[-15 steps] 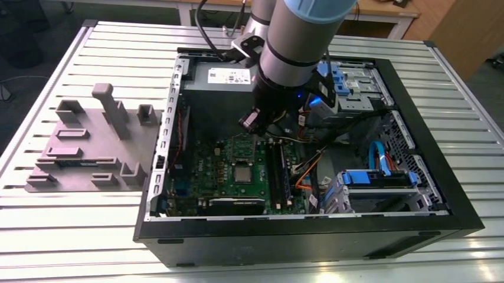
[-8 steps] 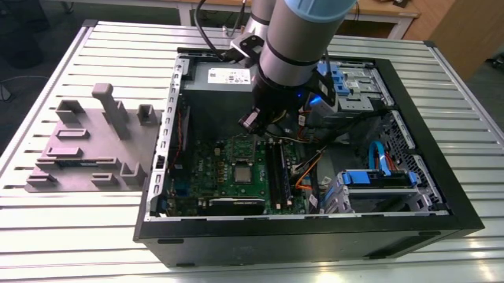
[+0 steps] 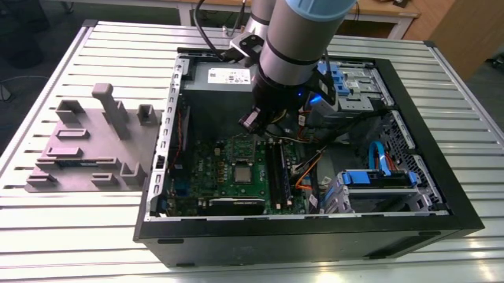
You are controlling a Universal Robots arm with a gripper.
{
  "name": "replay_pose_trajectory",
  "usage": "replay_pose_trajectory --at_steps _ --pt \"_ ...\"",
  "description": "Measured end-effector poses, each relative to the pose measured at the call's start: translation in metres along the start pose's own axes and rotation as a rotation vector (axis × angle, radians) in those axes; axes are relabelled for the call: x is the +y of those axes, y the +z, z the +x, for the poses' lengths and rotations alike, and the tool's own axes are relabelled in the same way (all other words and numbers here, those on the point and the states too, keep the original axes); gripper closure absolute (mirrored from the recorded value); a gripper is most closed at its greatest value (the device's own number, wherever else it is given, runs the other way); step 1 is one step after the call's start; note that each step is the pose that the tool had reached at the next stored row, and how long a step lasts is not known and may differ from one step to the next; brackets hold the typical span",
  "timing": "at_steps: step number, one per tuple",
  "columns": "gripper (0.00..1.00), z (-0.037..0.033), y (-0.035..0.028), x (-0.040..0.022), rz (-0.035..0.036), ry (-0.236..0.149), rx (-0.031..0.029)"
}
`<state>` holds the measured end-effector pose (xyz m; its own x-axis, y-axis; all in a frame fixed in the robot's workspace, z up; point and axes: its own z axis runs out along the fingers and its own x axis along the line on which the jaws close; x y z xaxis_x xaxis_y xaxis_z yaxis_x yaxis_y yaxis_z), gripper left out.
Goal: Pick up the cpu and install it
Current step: 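Close the cpu cover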
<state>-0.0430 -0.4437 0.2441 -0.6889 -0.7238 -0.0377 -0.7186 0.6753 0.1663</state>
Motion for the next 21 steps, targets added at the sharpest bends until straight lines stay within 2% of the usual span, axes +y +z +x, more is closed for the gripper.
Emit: replay_pose_trajectory --at_steps 10,21 --pt "0.89 0.0005 -0.001 -0.0003 0.0005 0.0 0.0001" --pt "0.89 0.0107 -0.0022 -0.0059 0.002 -0.01 -0.0004"
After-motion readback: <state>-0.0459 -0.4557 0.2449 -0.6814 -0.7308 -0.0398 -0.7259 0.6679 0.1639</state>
